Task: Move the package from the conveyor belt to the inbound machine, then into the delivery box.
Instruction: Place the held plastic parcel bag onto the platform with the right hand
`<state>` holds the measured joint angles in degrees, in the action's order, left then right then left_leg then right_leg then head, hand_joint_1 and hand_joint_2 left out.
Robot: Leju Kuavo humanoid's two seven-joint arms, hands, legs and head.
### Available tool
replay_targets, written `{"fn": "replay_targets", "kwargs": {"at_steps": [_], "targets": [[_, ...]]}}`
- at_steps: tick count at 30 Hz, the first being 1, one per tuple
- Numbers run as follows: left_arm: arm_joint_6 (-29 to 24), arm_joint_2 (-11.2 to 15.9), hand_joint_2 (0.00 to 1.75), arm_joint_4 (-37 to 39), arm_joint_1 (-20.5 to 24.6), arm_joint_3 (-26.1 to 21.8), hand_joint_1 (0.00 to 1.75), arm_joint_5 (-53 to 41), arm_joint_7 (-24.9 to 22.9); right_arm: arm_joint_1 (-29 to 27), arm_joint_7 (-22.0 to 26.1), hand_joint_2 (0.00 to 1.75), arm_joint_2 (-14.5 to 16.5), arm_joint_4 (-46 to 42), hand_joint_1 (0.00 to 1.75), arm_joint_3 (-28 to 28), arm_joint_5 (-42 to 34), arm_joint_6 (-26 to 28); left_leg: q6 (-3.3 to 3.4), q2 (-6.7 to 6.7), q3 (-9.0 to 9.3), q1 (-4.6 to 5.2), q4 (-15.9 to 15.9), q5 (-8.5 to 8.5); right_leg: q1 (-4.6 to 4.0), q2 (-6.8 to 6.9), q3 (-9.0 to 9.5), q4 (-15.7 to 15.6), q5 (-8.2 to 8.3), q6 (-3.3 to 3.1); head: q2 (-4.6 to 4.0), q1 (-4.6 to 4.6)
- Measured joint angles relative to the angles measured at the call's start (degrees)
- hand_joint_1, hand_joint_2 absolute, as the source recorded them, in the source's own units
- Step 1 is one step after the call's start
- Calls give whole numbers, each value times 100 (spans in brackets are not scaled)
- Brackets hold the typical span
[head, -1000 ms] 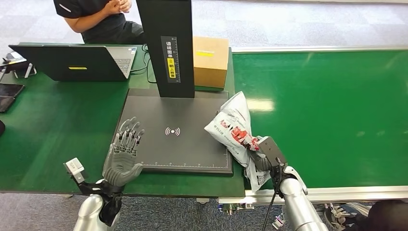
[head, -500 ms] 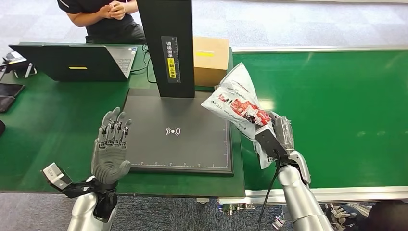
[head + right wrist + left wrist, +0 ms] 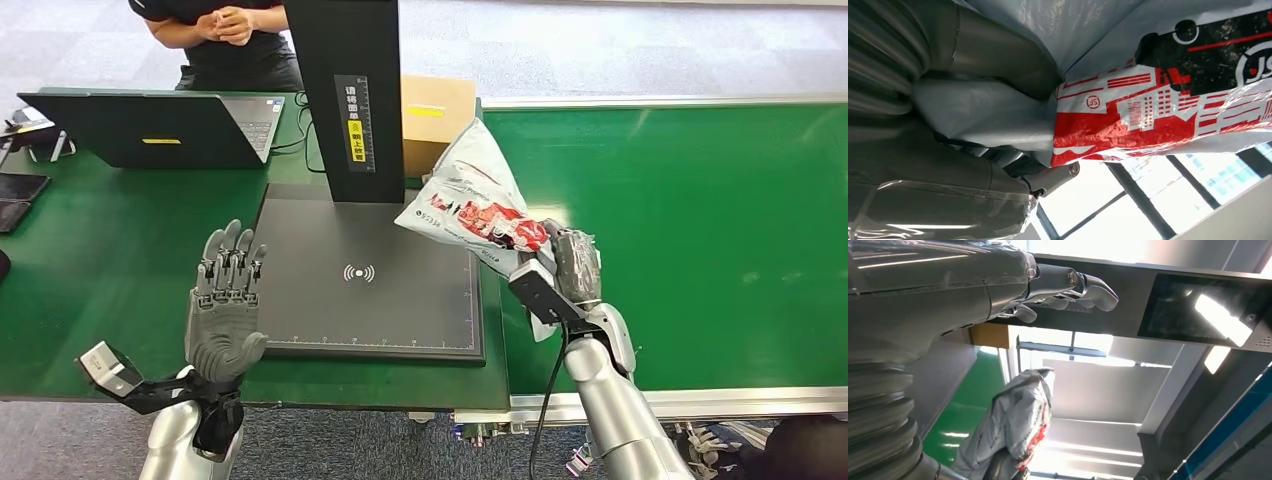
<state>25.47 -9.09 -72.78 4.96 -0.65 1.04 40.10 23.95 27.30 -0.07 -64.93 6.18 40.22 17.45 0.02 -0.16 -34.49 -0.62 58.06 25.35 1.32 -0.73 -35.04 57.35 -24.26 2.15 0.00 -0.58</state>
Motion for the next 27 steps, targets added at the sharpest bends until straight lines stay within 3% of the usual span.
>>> {"fn": "replay_targets", "kwargs": {"at_steps": [10,18,27], "targets": [[107,3,175,-46,48,86,0,137,16,902,253,175,27,1009,175,1262,1091,-305,-2,0,-4,-1,0,-2,-1,0,-5,8,0,-1,0,-1],[123,4,175,-31,101,157,0,156,16,1534,378,175,322,2036,175,2455,1355,-460,-3,-1,-7,-1,1,-3,-1,1,-11,10,-1,-2,0,-1],[169,5,175,21,130,198,0,172,16,1985,513,175,591,2867,175,2932,1201,-379,-4,0,-6,0,2,-3,0,1,-11,10,0,-2,0,-1]]}}
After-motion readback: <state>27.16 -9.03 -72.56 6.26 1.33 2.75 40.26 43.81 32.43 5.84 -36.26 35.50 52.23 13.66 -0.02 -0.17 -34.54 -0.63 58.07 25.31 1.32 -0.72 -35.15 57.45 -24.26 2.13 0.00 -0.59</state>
